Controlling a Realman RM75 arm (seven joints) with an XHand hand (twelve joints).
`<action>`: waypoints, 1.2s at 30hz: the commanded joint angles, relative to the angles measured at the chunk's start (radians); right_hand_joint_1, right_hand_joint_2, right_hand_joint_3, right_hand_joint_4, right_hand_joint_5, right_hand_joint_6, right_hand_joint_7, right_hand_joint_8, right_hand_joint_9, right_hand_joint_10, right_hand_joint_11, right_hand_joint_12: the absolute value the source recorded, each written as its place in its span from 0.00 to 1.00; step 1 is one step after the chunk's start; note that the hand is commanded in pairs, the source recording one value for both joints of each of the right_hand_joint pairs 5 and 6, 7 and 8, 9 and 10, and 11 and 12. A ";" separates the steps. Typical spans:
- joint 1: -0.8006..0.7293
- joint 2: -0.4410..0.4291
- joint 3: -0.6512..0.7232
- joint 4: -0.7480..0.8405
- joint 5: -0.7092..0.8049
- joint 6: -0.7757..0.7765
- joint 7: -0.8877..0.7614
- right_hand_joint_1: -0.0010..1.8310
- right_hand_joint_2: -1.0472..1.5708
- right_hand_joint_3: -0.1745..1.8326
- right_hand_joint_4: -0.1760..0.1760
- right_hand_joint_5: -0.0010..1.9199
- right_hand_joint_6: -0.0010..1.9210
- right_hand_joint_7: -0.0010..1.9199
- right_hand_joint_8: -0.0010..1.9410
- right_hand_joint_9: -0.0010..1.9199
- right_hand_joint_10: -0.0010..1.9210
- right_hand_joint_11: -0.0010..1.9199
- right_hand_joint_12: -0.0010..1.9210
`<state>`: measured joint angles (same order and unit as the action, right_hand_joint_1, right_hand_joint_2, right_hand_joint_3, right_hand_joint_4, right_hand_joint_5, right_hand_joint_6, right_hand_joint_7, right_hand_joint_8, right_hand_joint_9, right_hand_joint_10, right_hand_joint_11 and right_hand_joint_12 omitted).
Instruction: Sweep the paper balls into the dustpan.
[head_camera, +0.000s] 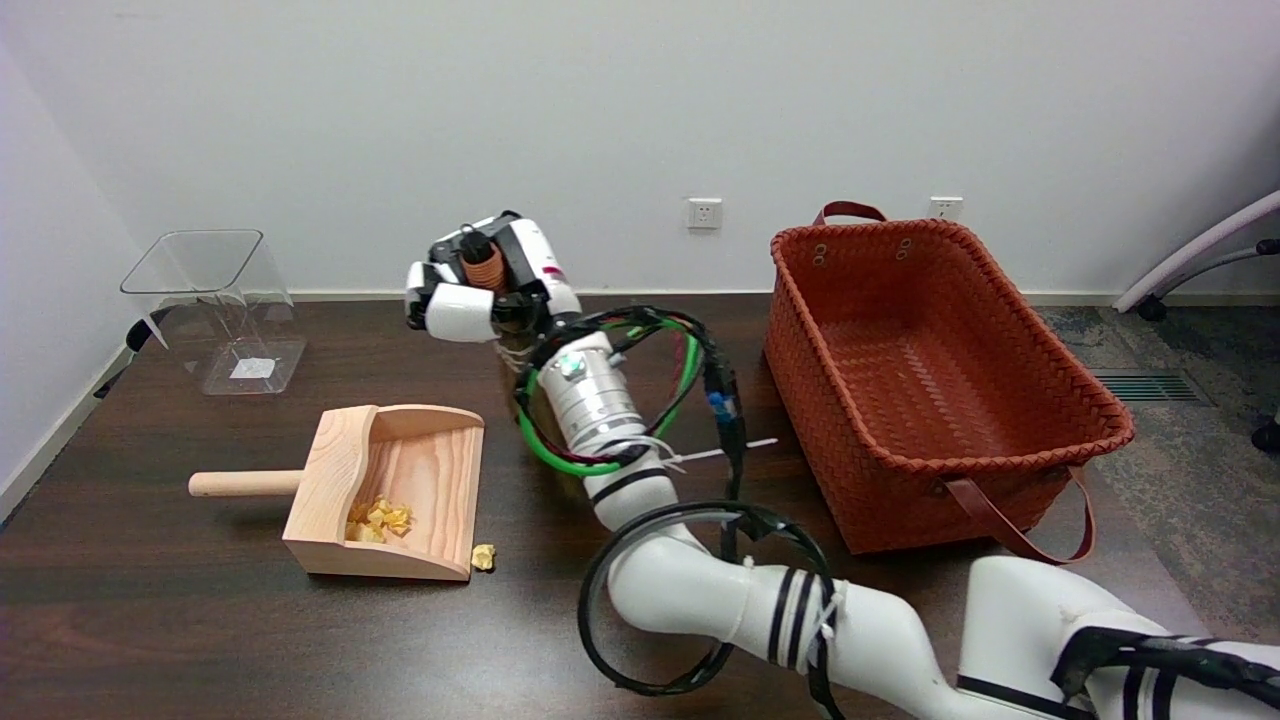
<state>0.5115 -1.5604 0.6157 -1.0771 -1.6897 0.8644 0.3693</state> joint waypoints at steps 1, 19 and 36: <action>-0.191 0.183 0.098 -0.292 0.067 0.054 -0.238 0.65 0.61 0.75 0.50 1.00 1.00 1.00 0.99 1.00 1.00 1.00 1.00; -0.355 0.059 -0.063 -0.460 0.182 0.467 -0.510 0.65 0.62 0.73 0.50 1.00 1.00 1.00 0.99 1.00 1.00 1.00 1.00; -0.300 -0.243 -0.119 -0.164 0.137 0.581 -0.503 0.64 0.63 0.71 0.50 1.00 1.00 1.00 0.99 1.00 1.00 1.00 1.00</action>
<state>0.1961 -1.5806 0.5694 -1.4167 -1.5326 1.2950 -0.0824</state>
